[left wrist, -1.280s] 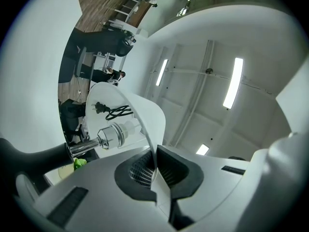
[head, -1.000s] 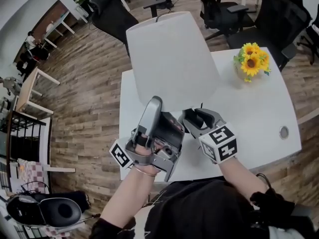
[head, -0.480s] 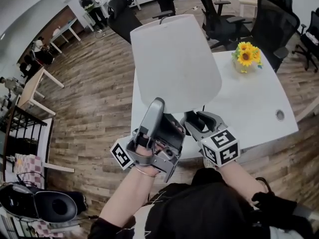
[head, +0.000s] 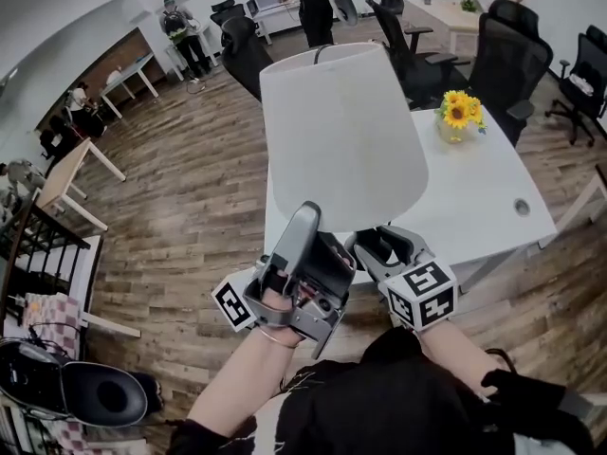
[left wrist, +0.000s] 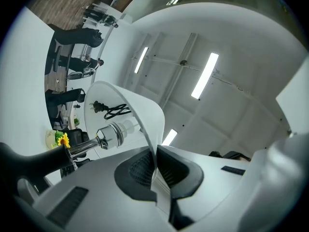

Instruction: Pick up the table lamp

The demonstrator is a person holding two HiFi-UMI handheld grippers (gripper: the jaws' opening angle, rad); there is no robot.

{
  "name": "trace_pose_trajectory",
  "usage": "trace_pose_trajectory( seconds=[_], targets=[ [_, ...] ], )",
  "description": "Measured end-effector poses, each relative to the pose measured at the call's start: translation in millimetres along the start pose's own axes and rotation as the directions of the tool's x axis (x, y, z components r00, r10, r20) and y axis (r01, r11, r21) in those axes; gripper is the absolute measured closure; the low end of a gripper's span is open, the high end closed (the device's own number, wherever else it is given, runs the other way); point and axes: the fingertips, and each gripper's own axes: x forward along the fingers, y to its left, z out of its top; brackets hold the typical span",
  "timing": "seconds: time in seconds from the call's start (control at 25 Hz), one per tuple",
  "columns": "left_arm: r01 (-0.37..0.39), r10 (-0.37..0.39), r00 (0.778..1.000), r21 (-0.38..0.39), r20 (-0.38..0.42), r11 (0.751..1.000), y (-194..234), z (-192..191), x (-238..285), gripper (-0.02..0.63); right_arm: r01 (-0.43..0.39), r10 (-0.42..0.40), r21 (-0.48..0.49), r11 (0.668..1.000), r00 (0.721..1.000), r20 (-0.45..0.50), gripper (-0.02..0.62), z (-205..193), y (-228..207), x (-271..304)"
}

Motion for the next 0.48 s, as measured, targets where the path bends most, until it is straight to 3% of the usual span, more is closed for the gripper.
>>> trace_pose_trajectory(
  seconds=[0.48],
  targets=[
    [0.088,-0.087,0.996,0.008,-0.013,0.996,-66,-21,-11,0.594,0.028,-0.025,-0.067,0.997,0.999,0.042,0.383,20,40,-40]
  ],
)
